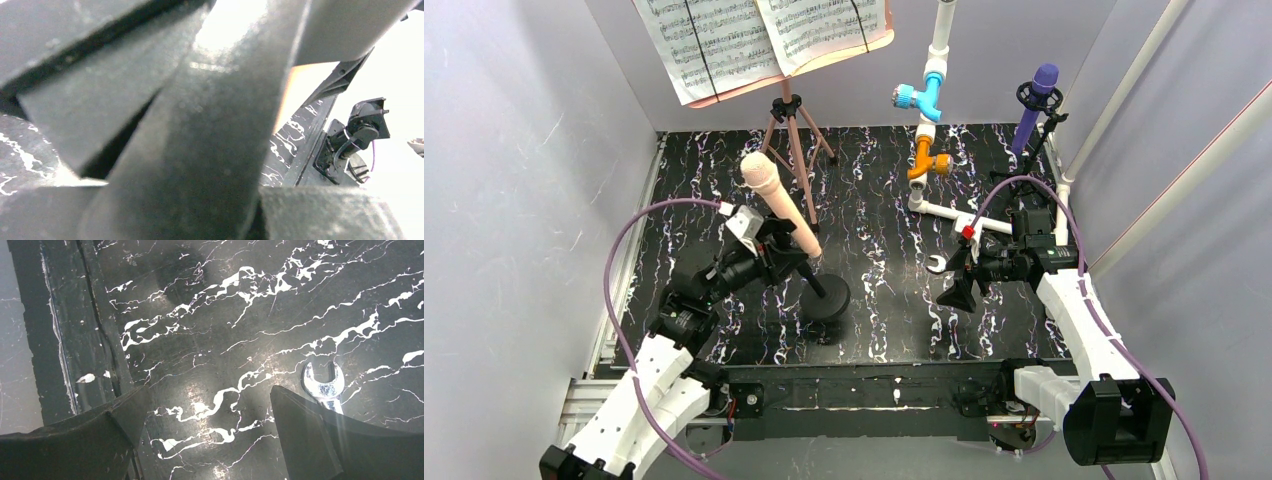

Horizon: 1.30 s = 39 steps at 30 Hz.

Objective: Pack up the instrument practice props
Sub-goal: Place the microphone stand with the microphone at the center of the board.

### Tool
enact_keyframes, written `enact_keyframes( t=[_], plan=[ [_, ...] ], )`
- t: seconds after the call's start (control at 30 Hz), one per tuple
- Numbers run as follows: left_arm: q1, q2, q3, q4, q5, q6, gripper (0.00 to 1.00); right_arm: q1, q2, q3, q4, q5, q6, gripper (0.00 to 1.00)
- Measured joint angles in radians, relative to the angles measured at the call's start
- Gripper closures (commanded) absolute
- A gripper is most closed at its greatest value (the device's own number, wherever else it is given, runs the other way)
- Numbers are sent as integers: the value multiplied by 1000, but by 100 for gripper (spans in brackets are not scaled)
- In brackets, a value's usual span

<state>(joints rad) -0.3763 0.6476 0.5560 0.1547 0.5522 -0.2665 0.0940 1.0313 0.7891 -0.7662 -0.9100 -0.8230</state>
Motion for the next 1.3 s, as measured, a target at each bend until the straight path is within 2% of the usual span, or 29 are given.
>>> enact_keyframes(
  t=[0.37,0.57,0.87,1.3],
  plan=[
    [-307,124,5,-3,-177,66,100,0,5,0,-31,-33,-50,0],
    [-425,195,37,-6,-282,119,100,0,9,0,-47,-37,-68,0],
    [-520,257,48,21,-392,177,100,0,11,0,-47,-40,-75,0],
    [-537,314,46,112,-454,184,100,0,12,0,-48,-43,-82,0]
  ],
)
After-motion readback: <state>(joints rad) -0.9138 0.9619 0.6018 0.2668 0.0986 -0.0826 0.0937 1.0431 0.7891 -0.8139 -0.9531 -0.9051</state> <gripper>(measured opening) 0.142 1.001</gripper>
